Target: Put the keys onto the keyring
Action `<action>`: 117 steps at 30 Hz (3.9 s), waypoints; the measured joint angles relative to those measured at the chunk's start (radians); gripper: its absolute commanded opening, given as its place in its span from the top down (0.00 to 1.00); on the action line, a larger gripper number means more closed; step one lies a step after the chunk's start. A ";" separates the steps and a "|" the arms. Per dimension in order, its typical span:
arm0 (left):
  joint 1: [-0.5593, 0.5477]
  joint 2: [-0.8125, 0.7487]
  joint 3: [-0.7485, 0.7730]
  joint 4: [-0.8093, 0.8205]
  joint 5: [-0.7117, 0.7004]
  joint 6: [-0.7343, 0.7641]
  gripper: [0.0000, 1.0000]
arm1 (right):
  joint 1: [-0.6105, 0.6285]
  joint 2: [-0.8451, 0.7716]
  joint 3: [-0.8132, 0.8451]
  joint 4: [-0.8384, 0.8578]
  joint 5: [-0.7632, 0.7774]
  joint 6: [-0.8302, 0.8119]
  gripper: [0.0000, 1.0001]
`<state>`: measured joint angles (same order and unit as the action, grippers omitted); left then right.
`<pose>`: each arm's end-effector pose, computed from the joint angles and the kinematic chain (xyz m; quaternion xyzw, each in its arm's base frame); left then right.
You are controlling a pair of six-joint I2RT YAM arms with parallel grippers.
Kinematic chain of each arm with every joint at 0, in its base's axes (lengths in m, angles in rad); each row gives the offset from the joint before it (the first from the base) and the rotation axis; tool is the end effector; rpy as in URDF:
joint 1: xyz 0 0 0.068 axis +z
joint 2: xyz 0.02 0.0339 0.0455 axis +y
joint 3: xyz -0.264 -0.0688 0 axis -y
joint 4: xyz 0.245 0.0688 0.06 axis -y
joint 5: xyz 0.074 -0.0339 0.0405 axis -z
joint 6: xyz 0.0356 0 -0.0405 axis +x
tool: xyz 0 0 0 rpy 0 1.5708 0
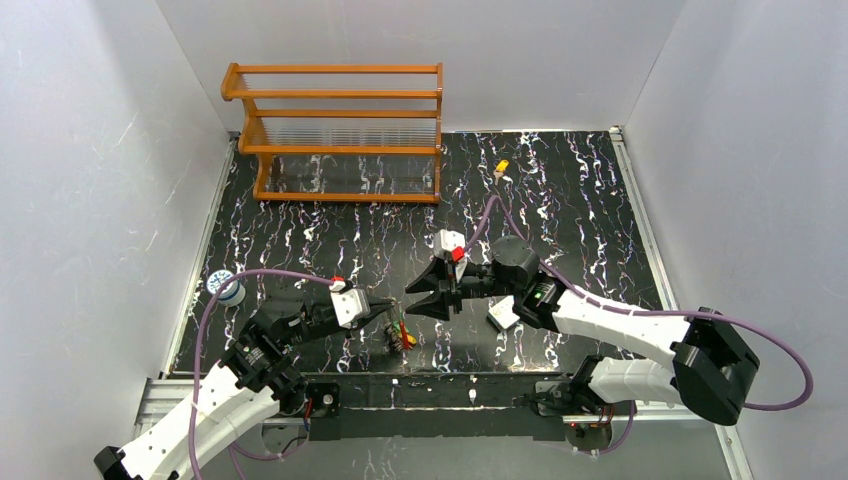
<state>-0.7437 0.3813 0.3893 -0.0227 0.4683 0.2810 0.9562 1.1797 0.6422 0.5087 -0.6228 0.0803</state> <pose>0.0813 -0.0966 0.2721 0.4816 0.5241 -0.3174 0.6267 0.1349 0.2272 0.2807 -0.4829 0.5277 0.5195 0.4674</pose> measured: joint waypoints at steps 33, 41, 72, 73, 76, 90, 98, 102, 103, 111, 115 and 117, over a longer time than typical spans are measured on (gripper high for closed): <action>0.000 0.002 0.000 0.017 0.018 -0.008 1.00 | 0.021 0.138 -0.002 0.173 -0.047 -0.060 0.99; 0.000 0.013 0.000 0.015 0.017 -0.019 0.85 | 0.021 0.135 0.000 0.141 -0.045 -0.106 0.99; 0.000 0.156 0.005 0.036 0.023 -0.027 0.73 | 0.105 0.252 0.442 -0.854 0.147 -0.446 0.99; 0.000 0.165 0.006 0.036 0.030 -0.027 0.75 | 0.106 0.252 0.443 -0.854 0.146 -0.446 0.99; 0.000 0.196 0.008 0.036 0.042 -0.030 0.82 | 0.111 0.254 0.447 -0.858 0.148 -0.446 0.99; 0.000 0.248 0.018 0.002 0.063 -0.030 0.86 | 0.113 0.261 0.450 -0.857 0.151 -0.446 0.99; 0.000 0.248 0.019 -0.010 0.063 -0.027 1.00 | 0.114 0.261 0.450 -0.853 0.153 -0.447 0.99; 0.000 0.250 0.022 -0.013 0.063 -0.026 1.00 | 0.114 0.260 0.448 -0.848 0.153 -0.447 0.91; 0.000 0.250 0.026 -0.019 0.063 -0.024 1.00 | 0.114 0.257 0.444 -0.843 0.154 -0.446 0.83; 0.000 0.160 0.034 -0.039 0.043 -0.015 1.00 | 0.109 0.133 0.330 -0.684 0.182 -0.399 0.47; 0.000 0.074 0.023 -0.023 0.034 -0.016 1.00 | 0.076 0.072 0.277 -0.585 0.137 -0.364 0.41; 0.000 0.045 0.014 -0.002 0.037 -0.017 1.00 | 0.058 0.053 0.255 -0.538 0.102 -0.350 0.41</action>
<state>-0.7437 0.4259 0.4030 -0.0246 0.5056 0.2642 1.0142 1.2327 0.8970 -0.0296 -0.5209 -0.2695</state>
